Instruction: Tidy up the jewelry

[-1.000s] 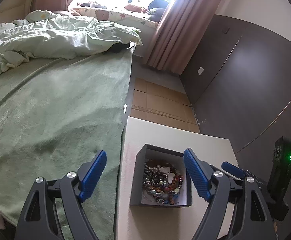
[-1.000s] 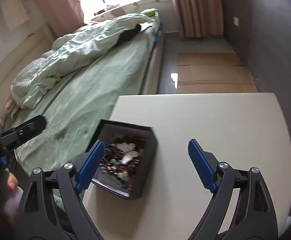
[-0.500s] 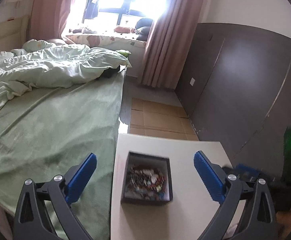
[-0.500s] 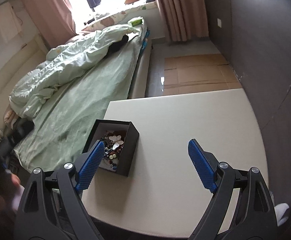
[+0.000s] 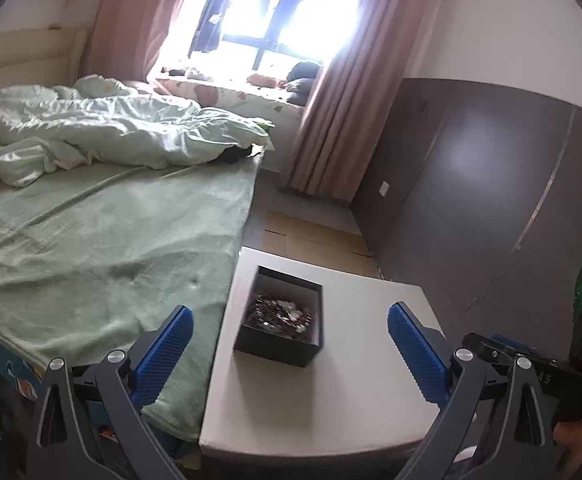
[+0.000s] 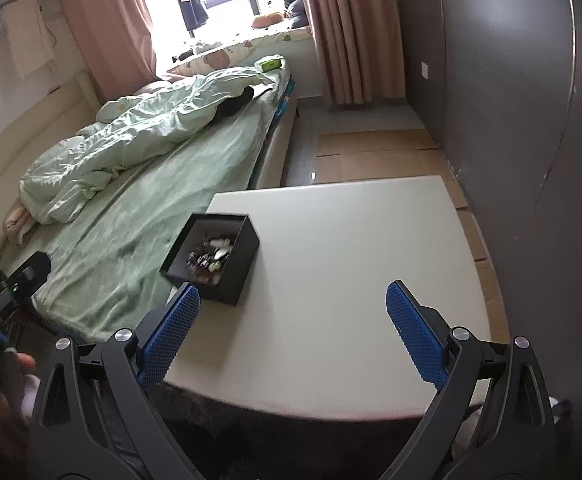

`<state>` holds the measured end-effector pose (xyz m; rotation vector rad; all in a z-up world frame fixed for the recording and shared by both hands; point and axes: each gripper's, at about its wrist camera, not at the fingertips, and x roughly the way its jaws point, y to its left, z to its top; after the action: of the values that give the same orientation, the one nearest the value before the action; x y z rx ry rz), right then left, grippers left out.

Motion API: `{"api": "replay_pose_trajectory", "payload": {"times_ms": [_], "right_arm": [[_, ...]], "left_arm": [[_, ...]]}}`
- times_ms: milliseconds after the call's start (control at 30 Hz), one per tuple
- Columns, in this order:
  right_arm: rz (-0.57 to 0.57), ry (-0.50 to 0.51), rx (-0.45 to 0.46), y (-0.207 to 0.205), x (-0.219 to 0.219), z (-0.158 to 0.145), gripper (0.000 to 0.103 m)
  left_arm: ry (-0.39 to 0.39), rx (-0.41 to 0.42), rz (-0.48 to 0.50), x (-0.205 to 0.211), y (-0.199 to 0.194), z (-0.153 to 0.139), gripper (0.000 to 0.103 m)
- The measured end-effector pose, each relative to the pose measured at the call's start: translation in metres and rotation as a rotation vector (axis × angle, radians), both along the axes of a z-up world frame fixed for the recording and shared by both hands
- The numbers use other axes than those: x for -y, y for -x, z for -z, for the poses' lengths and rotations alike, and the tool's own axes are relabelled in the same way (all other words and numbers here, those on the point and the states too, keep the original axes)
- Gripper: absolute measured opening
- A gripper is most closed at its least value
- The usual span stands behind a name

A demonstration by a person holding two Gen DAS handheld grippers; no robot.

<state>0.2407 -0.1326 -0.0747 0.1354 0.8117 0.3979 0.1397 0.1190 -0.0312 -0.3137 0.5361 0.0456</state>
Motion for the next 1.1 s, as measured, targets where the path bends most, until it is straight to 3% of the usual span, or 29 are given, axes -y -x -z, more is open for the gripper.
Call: {"api": "replay_pose_trajectory", "payload": {"times_ms": [333, 400, 533, 833, 1000, 1100], "right_arm": [[0.043, -0.011, 0.042, 0.056, 0.024, -0.013, 0.095], [0.057, -0.014, 0.049, 0.065, 0.031, -0.015, 0.095], [0.065, -0.02, 0.071, 0.08, 0.039, -0.019, 0.095], [0.068, -0.019, 0.081, 0.096, 0.052, -0.018, 0.095], [0.072, -0.014, 0.109, 0.099, 0.052, -0.018, 0.095], [0.07, -0.012, 0.108, 0.098, 0.051, -0.017, 0.095]], "left_arm": [[-0.061, 0.009, 0.048, 0.042, 0.038, -0.007, 0.094], [-0.12, 0.01, 0.014, 0.051, 0.047, -0.009, 0.094], [-0.166, 0.02, 0.035, 0.062, 0.059, -0.011, 0.094], [-0.176, 0.02, 0.095, 0.065, 0.072, -0.007, 0.094], [-0.237, 0.048, 0.093, 0.075, 0.071, -0.005, 0.094], [-0.219, 0.054, 0.099, 0.072, 0.069, -0.005, 0.095]]}}
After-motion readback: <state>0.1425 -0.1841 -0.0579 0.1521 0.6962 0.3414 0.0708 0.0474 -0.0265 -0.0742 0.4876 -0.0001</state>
